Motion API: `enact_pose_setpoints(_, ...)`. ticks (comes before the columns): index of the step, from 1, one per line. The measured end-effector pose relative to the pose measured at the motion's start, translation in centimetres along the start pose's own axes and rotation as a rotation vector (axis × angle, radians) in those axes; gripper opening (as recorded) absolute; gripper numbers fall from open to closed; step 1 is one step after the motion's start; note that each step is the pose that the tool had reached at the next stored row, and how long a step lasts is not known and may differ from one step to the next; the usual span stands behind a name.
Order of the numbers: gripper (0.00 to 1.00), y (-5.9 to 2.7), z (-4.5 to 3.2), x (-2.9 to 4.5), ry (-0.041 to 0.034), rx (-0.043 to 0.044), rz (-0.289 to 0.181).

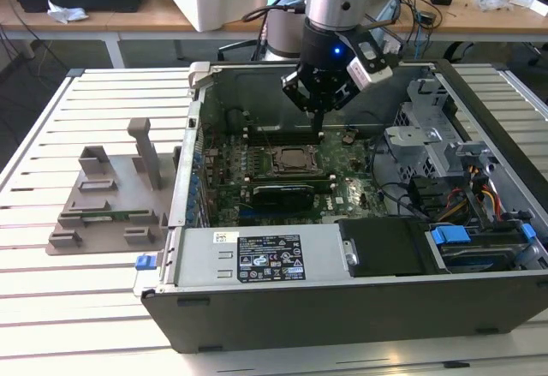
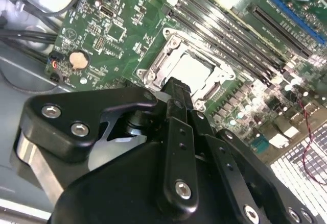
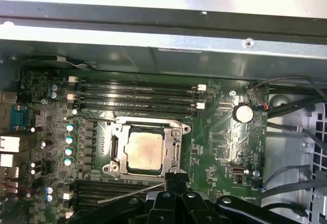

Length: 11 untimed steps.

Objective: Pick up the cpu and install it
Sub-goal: 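Install the first cpu locking lever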

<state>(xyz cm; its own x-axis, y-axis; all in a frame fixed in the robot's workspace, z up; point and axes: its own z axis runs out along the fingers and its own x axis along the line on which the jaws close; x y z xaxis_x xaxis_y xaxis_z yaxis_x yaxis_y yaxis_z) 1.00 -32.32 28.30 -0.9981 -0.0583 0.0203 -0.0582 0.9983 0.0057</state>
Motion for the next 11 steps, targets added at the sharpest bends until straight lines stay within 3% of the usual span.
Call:
enact_pose_setpoints(5,0.11,0.02,0.01,0.32,0.0002,0.0003,0.0)
enact_pose_setpoints(8,0.11,0.09,0.05,1.19,0.0,0.0006,0.0)
enact_pose_setpoints(9,0.11,0.13,0.06,1.81,-0.0005,0.0006,0.0)
enact_pose_setpoints(11,0.11,0.15,0.08,2.2,-0.0005,0.0005,0.0)
